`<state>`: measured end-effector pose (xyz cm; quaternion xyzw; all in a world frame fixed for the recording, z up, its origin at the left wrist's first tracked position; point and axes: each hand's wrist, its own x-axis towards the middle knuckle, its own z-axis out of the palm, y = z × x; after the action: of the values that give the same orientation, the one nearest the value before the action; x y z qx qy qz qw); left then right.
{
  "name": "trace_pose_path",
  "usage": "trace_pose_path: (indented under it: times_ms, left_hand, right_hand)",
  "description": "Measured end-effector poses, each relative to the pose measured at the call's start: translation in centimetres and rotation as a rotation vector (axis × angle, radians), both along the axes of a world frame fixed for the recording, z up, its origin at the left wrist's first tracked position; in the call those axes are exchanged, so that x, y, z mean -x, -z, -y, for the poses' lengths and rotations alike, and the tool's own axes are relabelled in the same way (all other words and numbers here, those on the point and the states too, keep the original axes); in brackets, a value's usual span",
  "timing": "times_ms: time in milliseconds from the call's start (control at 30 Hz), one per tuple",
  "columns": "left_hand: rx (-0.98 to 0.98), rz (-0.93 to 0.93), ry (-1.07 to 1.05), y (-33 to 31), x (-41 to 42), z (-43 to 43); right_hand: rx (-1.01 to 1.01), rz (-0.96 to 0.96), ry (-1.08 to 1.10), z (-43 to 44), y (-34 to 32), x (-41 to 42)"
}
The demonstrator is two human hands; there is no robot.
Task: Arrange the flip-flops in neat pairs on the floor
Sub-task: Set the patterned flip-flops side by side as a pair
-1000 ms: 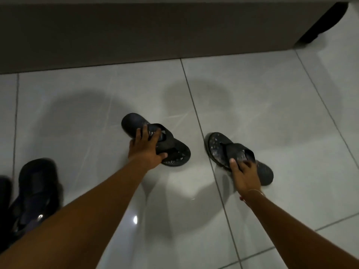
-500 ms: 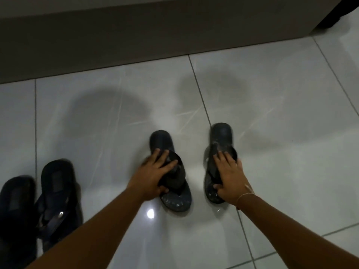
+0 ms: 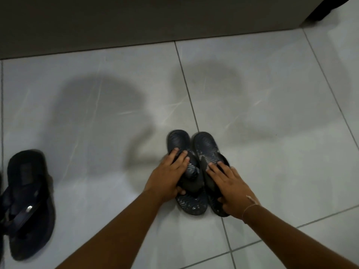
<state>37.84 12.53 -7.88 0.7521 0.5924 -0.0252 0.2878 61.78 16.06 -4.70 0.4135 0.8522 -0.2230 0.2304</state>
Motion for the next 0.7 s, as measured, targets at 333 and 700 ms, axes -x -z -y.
trace_pose_path:
  times_ms: [333,700]
  left_hand:
    - [0.036,-0.001,0.105,0.1,-10.2,-6.3]
    - [0.045,-0.040,0.056,-0.2,-10.1,-6.1]
  right_hand:
    - [-0.007,0.090,0.253,-4.5,-0.9,-8.6]
    - [-0.024,0.139,0.162,-6.7,-0.7,-8.0]
